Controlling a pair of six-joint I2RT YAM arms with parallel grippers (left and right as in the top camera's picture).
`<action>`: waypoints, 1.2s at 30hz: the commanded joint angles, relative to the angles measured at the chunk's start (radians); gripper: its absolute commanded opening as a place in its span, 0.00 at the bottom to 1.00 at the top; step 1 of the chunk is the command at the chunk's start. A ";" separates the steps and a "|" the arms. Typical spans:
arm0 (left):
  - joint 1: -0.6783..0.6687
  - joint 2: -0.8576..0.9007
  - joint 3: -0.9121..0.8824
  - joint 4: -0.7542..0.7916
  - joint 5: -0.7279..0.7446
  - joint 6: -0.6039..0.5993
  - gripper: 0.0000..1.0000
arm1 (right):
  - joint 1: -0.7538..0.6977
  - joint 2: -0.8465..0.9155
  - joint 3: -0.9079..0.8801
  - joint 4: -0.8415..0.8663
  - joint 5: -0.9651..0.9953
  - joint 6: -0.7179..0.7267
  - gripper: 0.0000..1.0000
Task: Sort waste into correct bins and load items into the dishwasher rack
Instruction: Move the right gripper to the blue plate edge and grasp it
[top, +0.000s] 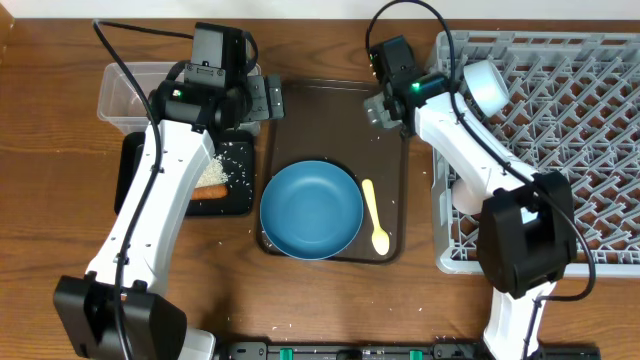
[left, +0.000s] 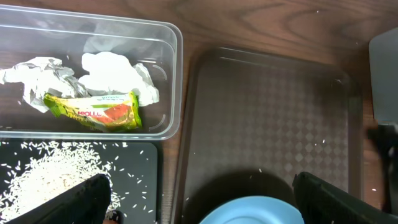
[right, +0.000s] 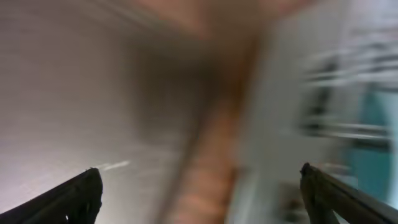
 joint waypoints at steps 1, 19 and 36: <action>0.003 0.012 0.002 -0.003 -0.005 -0.002 0.96 | -0.007 -0.087 0.003 -0.017 -0.438 0.079 0.99; 0.003 0.012 0.002 -0.003 -0.005 -0.002 0.96 | 0.105 -0.025 -0.259 0.005 -0.581 0.294 0.42; 0.003 0.012 0.002 -0.003 -0.005 -0.002 0.96 | 0.124 -0.026 -0.262 -0.053 -0.554 0.311 0.01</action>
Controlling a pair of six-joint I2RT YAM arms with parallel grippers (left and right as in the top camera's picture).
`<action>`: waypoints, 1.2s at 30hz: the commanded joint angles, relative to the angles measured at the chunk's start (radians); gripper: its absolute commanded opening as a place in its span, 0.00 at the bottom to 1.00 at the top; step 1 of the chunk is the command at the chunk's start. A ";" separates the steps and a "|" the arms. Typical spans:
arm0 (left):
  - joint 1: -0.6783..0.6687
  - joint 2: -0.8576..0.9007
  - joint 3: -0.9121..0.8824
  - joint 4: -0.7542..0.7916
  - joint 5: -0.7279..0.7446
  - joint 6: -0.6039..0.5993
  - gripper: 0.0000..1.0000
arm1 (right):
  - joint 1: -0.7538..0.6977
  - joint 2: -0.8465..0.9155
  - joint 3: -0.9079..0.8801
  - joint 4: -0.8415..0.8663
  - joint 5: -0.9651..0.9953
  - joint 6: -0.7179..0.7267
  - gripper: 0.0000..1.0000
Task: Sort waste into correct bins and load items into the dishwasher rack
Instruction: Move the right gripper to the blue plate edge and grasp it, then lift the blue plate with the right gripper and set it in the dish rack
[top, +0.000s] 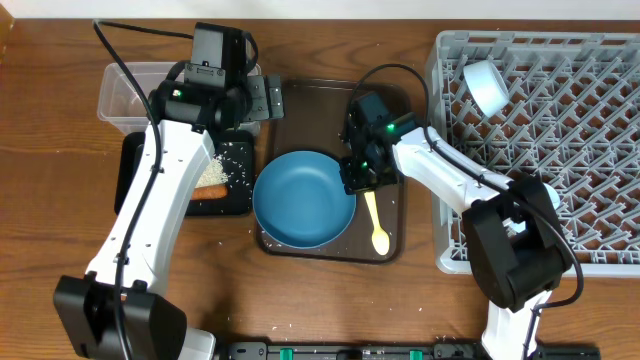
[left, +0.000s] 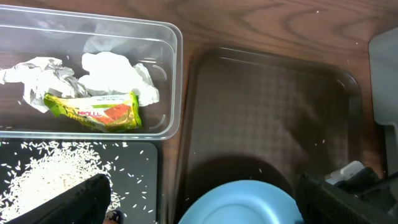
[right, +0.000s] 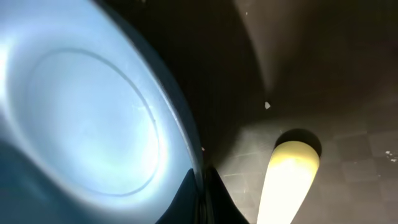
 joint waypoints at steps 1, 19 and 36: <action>0.003 0.012 0.002 -0.003 -0.005 -0.002 0.96 | 0.011 0.002 0.000 0.011 0.011 0.006 0.01; 0.003 0.012 0.002 -0.003 -0.005 -0.002 0.96 | -0.280 -0.462 0.018 0.025 0.453 0.043 0.01; 0.003 0.012 0.002 -0.003 -0.005 -0.002 0.96 | -0.541 -0.463 0.018 0.492 1.260 -0.084 0.01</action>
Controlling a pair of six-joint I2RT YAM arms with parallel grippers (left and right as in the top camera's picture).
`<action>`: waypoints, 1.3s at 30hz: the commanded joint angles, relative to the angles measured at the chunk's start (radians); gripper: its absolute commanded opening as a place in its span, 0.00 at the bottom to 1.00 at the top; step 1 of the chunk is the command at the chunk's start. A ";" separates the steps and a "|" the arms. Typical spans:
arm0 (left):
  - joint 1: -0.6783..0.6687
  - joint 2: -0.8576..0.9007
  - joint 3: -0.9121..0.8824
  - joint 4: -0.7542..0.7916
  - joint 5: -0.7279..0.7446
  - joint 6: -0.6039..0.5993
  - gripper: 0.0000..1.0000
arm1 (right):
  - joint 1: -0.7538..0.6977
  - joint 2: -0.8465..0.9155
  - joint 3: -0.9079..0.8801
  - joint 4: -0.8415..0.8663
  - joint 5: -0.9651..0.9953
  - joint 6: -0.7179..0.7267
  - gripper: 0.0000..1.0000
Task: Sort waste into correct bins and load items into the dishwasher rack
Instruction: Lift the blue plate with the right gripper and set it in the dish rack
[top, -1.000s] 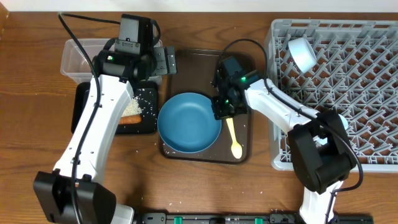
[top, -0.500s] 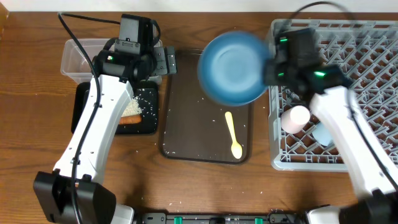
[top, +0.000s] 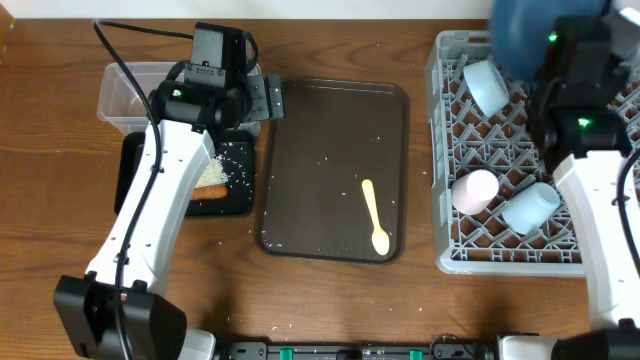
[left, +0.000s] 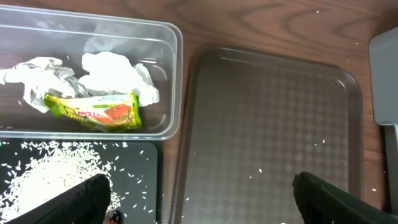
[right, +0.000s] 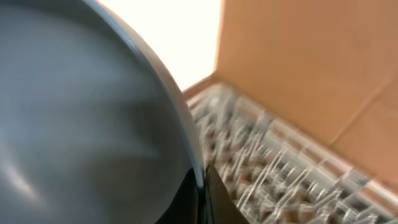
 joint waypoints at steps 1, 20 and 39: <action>0.003 0.012 0.002 -0.003 -0.005 -0.002 0.96 | -0.058 0.056 0.013 0.130 0.177 -0.184 0.01; 0.003 0.012 0.002 -0.003 -0.005 -0.002 0.96 | -0.300 0.266 0.013 0.269 0.119 -0.396 0.01; 0.003 0.012 0.002 -0.003 -0.005 -0.002 0.96 | -0.286 0.424 0.013 0.487 0.170 -0.613 0.01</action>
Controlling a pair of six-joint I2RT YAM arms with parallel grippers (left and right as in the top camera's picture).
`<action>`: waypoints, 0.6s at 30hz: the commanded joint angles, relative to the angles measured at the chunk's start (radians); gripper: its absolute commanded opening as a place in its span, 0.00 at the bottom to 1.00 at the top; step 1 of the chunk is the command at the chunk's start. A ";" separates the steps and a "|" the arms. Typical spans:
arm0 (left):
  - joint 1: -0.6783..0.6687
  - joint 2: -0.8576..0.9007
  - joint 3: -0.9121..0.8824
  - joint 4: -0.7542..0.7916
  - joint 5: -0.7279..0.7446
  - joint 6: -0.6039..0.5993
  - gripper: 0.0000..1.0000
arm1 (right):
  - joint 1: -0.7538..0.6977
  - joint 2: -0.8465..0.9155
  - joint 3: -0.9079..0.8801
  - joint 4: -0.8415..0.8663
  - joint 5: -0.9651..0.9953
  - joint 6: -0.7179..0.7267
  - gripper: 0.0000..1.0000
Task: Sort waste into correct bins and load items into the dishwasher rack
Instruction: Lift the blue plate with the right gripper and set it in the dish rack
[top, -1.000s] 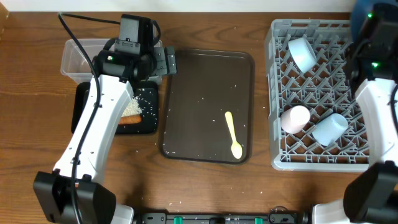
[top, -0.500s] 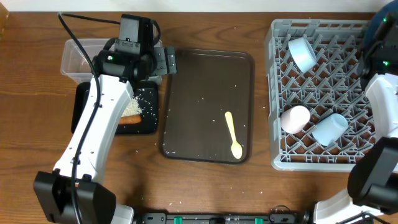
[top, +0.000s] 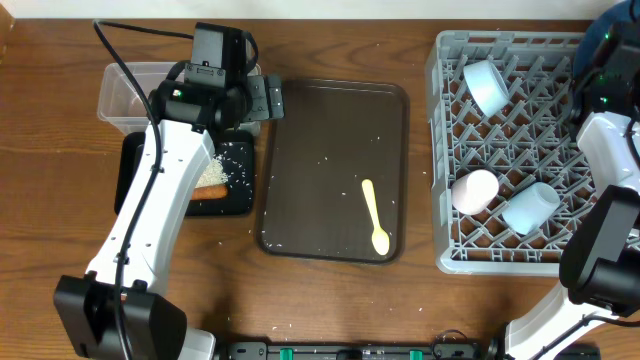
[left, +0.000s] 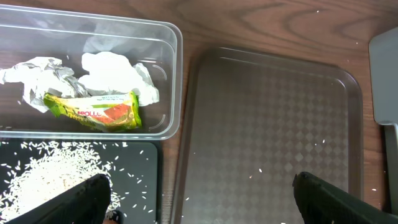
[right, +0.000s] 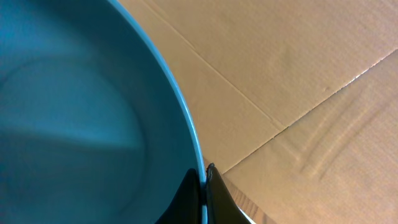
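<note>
A blue plate (right: 81, 112) fills the left of the right wrist view, and my right gripper (right: 204, 186) is shut on its rim, with cardboard behind it. In the overhead view only a sliver of the plate (top: 614, 16) shows at the top right corner, over the far right of the grey dishwasher rack (top: 437, 150). A yellow spoon (top: 376, 216) lies on the brown tray (top: 320, 150). My left gripper (left: 202, 202) hangs open over the tray's left edge, with nothing between its fingers.
The rack holds three pale cups (top: 485, 85), (top: 474, 190), (top: 530, 208). A clear bin (left: 177, 74) at the left holds crumpled paper and a green wrapper (left: 93, 112). Below it a black tray (left: 140, 180) holds spilled rice. Rice grains dot the brown tray.
My right gripper, still shut on the blue plate, has moved from above the rack's back edge to the far top right corner. The left arm has not moved.
The blue plate lay on the brown tray beside the spoon while my right gripper was near the rack. Then the gripper was shut on the plate's rim on the tray. Later the plate was high over the rack, and now it is at the far right.
</note>
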 joint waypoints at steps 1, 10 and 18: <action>0.003 0.012 0.002 -0.003 -0.005 -0.002 0.96 | 0.026 0.010 0.013 -0.018 0.029 -0.039 0.01; 0.003 0.012 0.002 -0.003 -0.005 -0.002 0.96 | 0.121 0.010 0.013 -0.074 0.029 -0.039 0.01; 0.003 0.012 0.002 -0.003 -0.005 -0.002 0.96 | 0.118 0.010 0.013 0.049 0.133 -0.064 0.01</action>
